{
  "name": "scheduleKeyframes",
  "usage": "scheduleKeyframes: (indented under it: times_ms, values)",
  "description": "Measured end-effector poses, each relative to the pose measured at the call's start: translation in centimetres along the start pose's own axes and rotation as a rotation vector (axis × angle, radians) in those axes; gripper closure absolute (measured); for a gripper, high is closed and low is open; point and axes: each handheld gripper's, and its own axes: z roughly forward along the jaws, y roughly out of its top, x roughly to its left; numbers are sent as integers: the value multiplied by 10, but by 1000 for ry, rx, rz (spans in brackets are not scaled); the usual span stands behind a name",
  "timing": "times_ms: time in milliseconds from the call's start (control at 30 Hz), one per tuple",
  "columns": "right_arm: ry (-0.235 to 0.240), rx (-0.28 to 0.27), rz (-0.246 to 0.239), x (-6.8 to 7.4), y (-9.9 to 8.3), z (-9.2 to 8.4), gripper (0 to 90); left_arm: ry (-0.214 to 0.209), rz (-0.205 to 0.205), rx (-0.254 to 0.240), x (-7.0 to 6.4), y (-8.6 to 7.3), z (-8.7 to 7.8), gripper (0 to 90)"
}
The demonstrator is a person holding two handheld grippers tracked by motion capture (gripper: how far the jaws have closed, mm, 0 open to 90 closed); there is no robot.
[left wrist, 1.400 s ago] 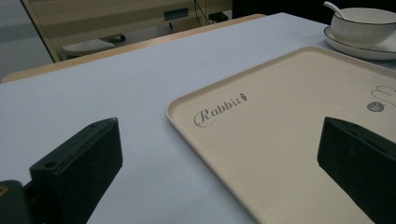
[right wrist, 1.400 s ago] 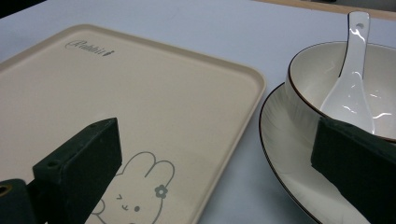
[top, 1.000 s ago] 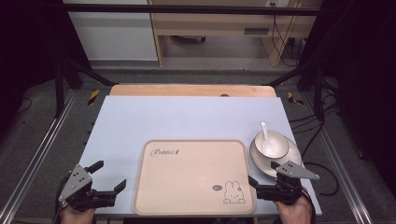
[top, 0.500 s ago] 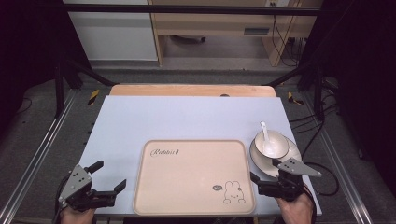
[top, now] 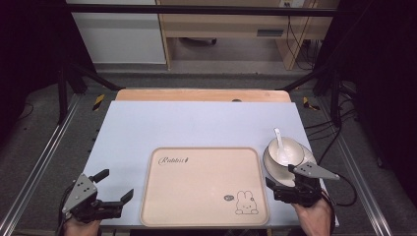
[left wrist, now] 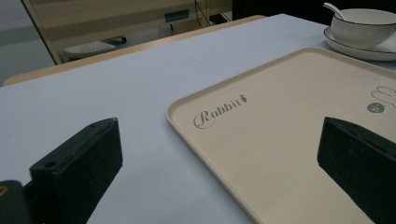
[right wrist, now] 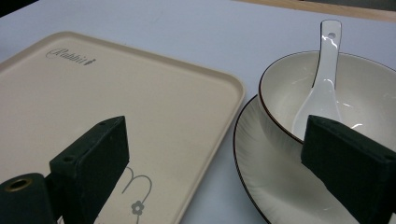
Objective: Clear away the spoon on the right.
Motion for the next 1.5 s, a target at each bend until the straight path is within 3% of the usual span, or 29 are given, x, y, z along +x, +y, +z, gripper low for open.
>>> scheduleKeyframes:
  times_ms: [633, 933, 1033, 1500]
  values:
    - [-50, 73, 23, -15, 14, 11, 44, 1, 0, 4, 0, -1, 1, 0]
    - [-31, 105, 55, -23, 23, 15, 42, -1, 1, 6, 0, -1, 1, 0]
    - [-32, 127, 70, -24, 27, 17, 56, -1, 2, 7, 0, -1, 1, 0]
    - [-81, 174, 42, -35, 45, 27, 191, 0, 1, 6, 0, -1, 1, 0]
